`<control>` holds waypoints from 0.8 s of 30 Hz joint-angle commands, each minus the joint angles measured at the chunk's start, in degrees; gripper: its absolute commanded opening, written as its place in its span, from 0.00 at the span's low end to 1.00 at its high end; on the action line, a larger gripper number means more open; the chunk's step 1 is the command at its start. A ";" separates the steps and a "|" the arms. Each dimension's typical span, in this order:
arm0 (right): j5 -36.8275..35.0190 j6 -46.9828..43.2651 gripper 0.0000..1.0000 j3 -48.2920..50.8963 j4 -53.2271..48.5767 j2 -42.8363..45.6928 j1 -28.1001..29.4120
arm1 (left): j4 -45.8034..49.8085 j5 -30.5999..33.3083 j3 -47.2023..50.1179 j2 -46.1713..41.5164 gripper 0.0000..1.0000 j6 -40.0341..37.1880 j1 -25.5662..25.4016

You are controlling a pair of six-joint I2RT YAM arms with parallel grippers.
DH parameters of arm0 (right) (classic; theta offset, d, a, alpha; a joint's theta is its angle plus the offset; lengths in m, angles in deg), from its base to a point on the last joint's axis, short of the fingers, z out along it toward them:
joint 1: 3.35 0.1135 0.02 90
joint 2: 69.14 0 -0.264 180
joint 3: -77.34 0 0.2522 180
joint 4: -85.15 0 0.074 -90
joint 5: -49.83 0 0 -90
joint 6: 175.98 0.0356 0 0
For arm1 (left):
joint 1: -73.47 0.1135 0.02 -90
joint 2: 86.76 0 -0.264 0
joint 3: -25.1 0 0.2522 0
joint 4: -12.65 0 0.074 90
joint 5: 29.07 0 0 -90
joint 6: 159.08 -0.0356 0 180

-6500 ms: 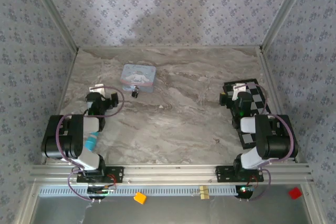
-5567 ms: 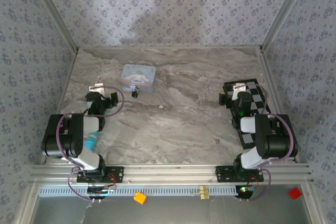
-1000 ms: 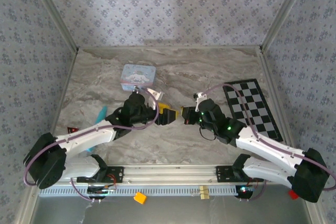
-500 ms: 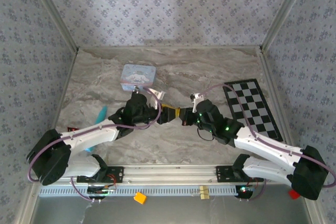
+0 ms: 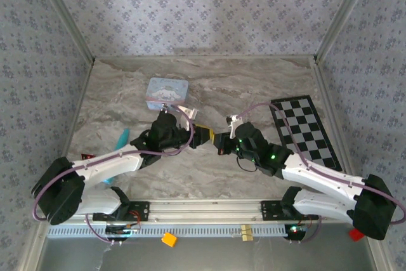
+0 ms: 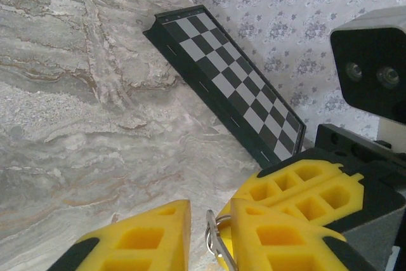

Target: Unlock a padlock with a key

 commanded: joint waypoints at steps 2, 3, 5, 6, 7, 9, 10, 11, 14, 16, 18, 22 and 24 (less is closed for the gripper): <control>0.01 -0.85 0.00 -0.12 1.14 0.61 0.49 | 0.04 -1.45 -0.76 -0.31 0.16 -0.36 -0.02; -0.01 -0.39 0.00 0.25 1.71 0.94 0.44 | 0.44 -1.62 -0.97 -0.14 0.14 -0.43 -0.04; 0.32 0.47 0.00 1.21 3.34 1.64 0.09 | 0.46 -1.63 -0.89 -0.09 0.11 -0.36 -0.04; 0.63 0.97 0.00 1.72 4.01 2.00 -0.20 | 0.37 -1.64 -0.88 -0.09 0.09 -0.35 -0.05; 1.16 1.48 0.00 2.39 4.95 2.38 -0.64 | 0.29 -1.65 -0.84 -0.09 0.06 -0.30 0.00; 2.49 2.81 0.00 3.74 7.01 3.03 -1.74 | -0.10 -1.41 -0.88 -0.18 0.02 0.03 -0.02; 3.44 3.71 0.00 4.66 8.51 3.31 -2.45 | -0.71 -1.22 -0.73 -0.26 0.00 0.45 -0.06; 4.40 4.49 0.00 5.53 10.18 3.51 -3.06 | -1.35 -1.14 -0.62 -0.35 0.00 0.86 0.03; 6.90 8.51 0.00 9.18 17.66 3.89 -4.96 | -4.43 -0.29 0.19 -0.94 0.00 2.55 0.15; 7.99 10.30 0.14 12.24 24.40 4.43 -5.91 | -6.67 -0.23 0.64 -1.45 0.00 3.94 0.69; 8.00 10.42 0.36 14.62 29.30 5.53 -6.30 | -7.91 -0.95 0.52 -1.76 0.00 4.86 1.58; 11.70 6.60 0.65 18.72 38.15 9.07 -8.49 | -10.56 -3.63 0.29 -2.37 0.00 6.17 4.02; 14.15 3.30 0.71 19.79 40.16 11.17 -9.51 | -10.14 -5.15 -0.54 -2.47 0.00 5.68 5.07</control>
